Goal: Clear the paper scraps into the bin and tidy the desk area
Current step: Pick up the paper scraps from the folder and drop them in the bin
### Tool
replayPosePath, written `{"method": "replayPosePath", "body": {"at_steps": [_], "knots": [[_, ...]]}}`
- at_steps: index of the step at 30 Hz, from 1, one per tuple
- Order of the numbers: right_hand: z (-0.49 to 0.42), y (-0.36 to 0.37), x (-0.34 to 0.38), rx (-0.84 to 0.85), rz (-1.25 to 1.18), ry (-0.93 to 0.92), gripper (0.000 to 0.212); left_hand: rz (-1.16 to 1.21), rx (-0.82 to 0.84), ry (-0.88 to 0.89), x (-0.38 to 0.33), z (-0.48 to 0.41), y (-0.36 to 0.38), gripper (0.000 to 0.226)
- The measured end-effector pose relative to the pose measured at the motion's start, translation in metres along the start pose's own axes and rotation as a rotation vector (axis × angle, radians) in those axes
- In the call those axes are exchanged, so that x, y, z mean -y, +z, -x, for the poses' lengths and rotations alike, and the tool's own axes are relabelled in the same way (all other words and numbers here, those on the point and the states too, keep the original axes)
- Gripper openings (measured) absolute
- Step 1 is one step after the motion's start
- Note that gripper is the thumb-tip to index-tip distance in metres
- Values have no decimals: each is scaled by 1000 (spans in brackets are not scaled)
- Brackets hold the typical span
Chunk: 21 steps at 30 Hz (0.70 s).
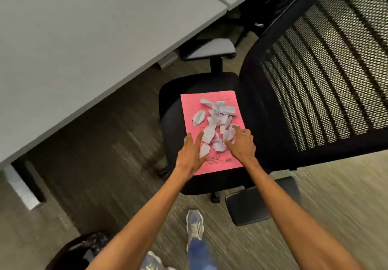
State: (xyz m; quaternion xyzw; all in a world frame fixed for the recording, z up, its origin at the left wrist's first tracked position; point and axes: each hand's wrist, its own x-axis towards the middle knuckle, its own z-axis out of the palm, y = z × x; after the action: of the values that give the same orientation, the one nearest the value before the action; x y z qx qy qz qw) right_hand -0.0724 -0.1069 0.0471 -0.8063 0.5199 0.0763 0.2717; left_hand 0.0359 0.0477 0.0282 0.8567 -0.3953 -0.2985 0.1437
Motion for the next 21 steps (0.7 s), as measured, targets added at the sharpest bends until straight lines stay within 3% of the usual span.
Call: {"method": "replayPosePath", "body": {"at_steps": [8,16,21], "knots": [[-38,37,-12,75,-73,34,78,49,65,61,-23,-47,37,75],[-55,56,-9,37,-188,-14,76,6,-41,87,-19,-74,48,33],[-58,60,-3,5,-327,39,62,-39,-102,99,-16,-84,51,15]]}}
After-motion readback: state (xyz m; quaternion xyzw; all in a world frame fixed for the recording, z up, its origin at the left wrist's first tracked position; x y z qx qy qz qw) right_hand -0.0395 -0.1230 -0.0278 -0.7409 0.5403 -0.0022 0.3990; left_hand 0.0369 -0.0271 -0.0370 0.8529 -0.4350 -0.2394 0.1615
